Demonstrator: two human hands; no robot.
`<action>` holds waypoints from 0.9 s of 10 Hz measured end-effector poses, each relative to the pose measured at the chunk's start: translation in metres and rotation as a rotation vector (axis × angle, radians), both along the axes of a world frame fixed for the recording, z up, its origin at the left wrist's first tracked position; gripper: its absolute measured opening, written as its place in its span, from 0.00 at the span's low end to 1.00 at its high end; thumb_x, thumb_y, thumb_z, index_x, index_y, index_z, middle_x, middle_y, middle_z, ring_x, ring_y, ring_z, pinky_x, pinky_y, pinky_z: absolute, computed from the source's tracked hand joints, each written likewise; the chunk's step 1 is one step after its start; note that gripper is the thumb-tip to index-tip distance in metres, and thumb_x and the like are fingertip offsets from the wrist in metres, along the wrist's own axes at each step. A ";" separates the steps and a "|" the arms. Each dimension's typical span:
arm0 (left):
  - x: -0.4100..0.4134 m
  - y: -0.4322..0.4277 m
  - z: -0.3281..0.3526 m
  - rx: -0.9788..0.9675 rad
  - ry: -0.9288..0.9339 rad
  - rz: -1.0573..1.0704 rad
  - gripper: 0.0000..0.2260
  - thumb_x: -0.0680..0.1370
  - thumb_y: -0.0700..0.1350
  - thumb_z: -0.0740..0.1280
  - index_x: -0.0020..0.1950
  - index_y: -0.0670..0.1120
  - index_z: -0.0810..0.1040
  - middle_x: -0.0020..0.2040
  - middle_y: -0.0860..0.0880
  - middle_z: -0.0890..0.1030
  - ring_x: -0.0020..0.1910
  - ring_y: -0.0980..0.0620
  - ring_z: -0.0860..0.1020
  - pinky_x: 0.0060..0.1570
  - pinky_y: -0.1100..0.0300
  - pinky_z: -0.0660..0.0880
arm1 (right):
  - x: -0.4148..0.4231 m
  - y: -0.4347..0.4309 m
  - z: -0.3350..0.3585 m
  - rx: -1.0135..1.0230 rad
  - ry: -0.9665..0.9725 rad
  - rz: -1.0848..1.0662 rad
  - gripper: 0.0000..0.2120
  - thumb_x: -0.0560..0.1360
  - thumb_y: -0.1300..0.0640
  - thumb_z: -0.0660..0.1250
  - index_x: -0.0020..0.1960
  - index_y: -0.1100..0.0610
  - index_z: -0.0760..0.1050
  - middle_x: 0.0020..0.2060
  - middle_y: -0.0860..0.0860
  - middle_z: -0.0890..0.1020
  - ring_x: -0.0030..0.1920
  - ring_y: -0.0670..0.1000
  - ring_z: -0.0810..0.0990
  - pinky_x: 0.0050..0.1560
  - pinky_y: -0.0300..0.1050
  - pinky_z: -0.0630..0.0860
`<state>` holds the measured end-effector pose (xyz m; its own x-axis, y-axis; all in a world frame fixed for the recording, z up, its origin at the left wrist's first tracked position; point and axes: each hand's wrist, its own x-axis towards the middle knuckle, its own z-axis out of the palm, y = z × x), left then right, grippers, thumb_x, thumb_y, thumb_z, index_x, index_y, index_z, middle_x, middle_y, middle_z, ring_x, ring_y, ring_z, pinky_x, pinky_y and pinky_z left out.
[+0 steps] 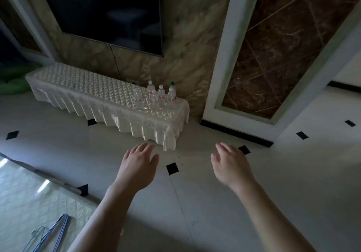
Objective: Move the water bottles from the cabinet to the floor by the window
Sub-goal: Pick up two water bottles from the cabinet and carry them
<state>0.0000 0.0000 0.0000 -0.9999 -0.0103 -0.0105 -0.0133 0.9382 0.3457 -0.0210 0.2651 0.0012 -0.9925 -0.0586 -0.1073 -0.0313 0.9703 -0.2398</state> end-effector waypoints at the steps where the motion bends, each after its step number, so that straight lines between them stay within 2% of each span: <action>1: -0.003 -0.009 -0.001 0.010 0.047 -0.006 0.17 0.81 0.52 0.59 0.67 0.47 0.73 0.66 0.48 0.75 0.67 0.46 0.70 0.66 0.52 0.64 | -0.002 -0.009 0.000 0.001 0.020 -0.009 0.25 0.82 0.46 0.51 0.75 0.55 0.63 0.75 0.51 0.66 0.75 0.51 0.61 0.75 0.53 0.59; 6: -0.011 -0.062 -0.004 0.009 0.045 -0.093 0.18 0.81 0.52 0.57 0.69 0.48 0.72 0.68 0.49 0.74 0.68 0.47 0.70 0.67 0.53 0.63 | 0.004 -0.067 0.000 0.020 0.021 -0.038 0.24 0.82 0.46 0.50 0.75 0.55 0.63 0.75 0.51 0.66 0.75 0.52 0.62 0.75 0.54 0.59; 9: -0.026 -0.059 -0.009 0.030 0.031 -0.107 0.18 0.81 0.52 0.58 0.69 0.48 0.72 0.68 0.49 0.74 0.69 0.47 0.70 0.67 0.53 0.63 | -0.013 -0.069 -0.002 0.023 -0.006 -0.032 0.25 0.82 0.45 0.48 0.75 0.54 0.62 0.75 0.50 0.65 0.76 0.51 0.60 0.75 0.55 0.57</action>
<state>-0.0258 -0.0592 -0.0090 -0.9951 0.0968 0.0217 0.0979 0.9228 0.3726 -0.0344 0.1959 -0.0008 -0.9931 -0.0240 -0.1146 0.0015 0.9760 -0.2179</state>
